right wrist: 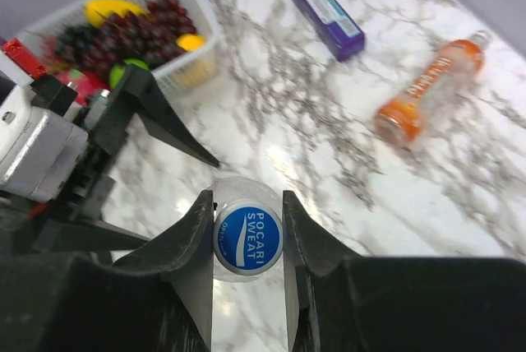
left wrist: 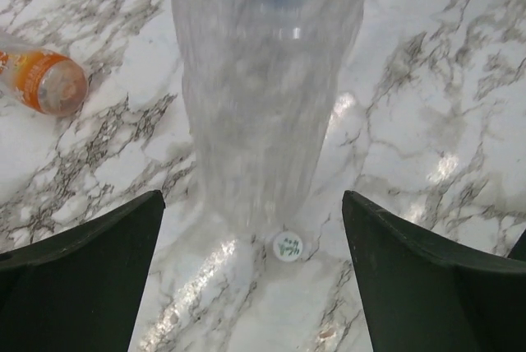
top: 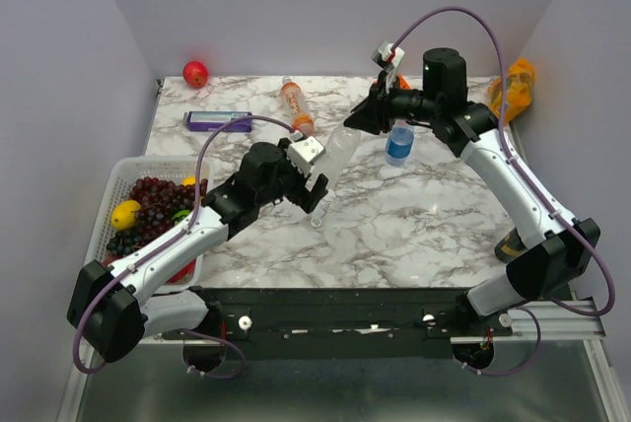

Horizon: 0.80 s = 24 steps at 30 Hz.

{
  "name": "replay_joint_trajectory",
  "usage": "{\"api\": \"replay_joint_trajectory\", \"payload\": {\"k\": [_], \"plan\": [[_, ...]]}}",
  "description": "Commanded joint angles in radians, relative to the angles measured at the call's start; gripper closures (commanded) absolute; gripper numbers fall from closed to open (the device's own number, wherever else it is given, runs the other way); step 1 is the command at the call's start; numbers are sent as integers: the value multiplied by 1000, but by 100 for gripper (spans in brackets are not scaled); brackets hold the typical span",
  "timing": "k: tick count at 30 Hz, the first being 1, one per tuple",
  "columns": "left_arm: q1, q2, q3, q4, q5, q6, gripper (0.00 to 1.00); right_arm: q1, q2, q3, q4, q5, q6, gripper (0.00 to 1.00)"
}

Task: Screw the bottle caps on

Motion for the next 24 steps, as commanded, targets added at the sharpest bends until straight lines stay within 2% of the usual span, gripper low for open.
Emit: {"api": "replay_joint_trajectory", "payload": {"k": [1,3,11,24], "plan": [[4,-36,-81,-64,-37,142,1,-7,-45,12,-210,169,-338,94],[4,-53,-100,-70,-46,150,1,-11,-51,-21,-207,210,-385,94],[8,-50,-108,-92,-45,165,1,-59,7,-106,-129,238,-356,94],[15,-39,-106,-98,-43,174,1,-68,33,-215,-9,281,-379,86]]}}
